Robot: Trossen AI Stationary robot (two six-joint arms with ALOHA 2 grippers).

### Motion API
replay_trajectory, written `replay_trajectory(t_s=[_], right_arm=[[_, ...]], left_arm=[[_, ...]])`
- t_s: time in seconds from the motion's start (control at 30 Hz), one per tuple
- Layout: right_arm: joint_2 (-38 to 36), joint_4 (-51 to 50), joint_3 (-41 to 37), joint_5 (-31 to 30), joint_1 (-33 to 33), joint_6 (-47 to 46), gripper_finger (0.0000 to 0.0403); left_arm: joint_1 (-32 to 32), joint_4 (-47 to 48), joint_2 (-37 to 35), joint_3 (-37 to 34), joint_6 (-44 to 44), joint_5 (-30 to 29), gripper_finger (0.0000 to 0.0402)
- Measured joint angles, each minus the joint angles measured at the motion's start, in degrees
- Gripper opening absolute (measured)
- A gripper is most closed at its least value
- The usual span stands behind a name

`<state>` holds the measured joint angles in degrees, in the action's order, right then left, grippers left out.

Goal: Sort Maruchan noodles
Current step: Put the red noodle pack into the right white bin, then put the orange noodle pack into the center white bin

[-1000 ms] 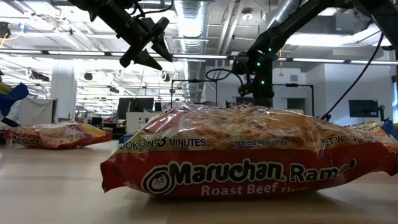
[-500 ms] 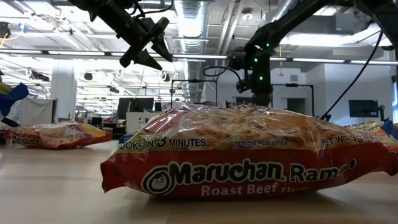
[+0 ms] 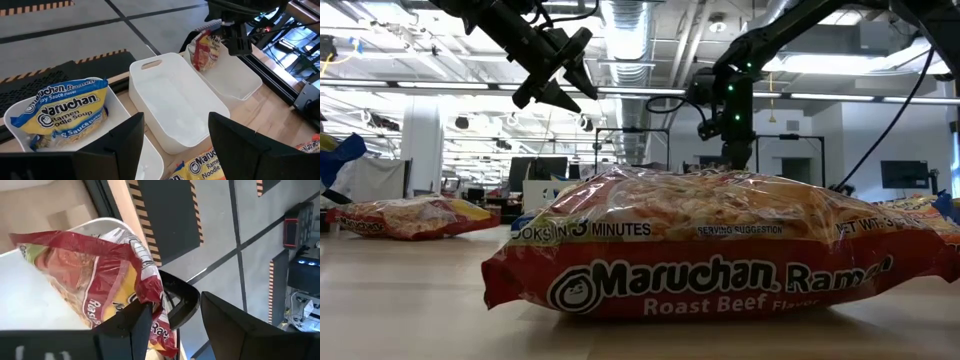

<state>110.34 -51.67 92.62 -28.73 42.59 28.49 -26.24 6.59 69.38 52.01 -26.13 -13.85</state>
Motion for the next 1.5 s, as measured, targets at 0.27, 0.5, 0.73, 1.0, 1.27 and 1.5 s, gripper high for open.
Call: replay_trajectory(t_s=[0.27, 0.5, 0.73, 1.0, 1.27, 1.5], right_arm=[[-0.28, -4.42, 0.0, -3.52, -0.68, -0.52, 0.0191], [-1.8, -6.39, 0.04, -5.99, -0.68, -2.14, 0.0191], [-5.09, -5.76, 0.13, -5.65, -1.41, -3.33, 0.0191], [-8.45, -4.58, 0.13, -1.56, -2.57, -6.2, 0.0191], [-18.6, -4.26, 0.13, 0.8, -6.18, -11.41, 0.0191], [-26.54, -4.05, 0.13, 9.95, -11.44, -20.86, 0.0191]], left_arm=[[0.0, 0.0, 0.0, 0.0, 0.02, 0.0, 0.0208], [0.0, 0.0, 0.0, 0.0, 0.02, 0.02, 0.0208], [0.0, 0.02, 0.0, 0.0, 0.04, 0.93, 0.0208], [0.0, 0.0, 0.0, 0.0, 0.63, 1.36, 0.0208], [0.0, 2.33, -2.92, 0.02, 0.12, 7.9, 0.0208], [0.69, 10.28, -6.93, 0.02, -4.77, 17.88, 0.0208]])
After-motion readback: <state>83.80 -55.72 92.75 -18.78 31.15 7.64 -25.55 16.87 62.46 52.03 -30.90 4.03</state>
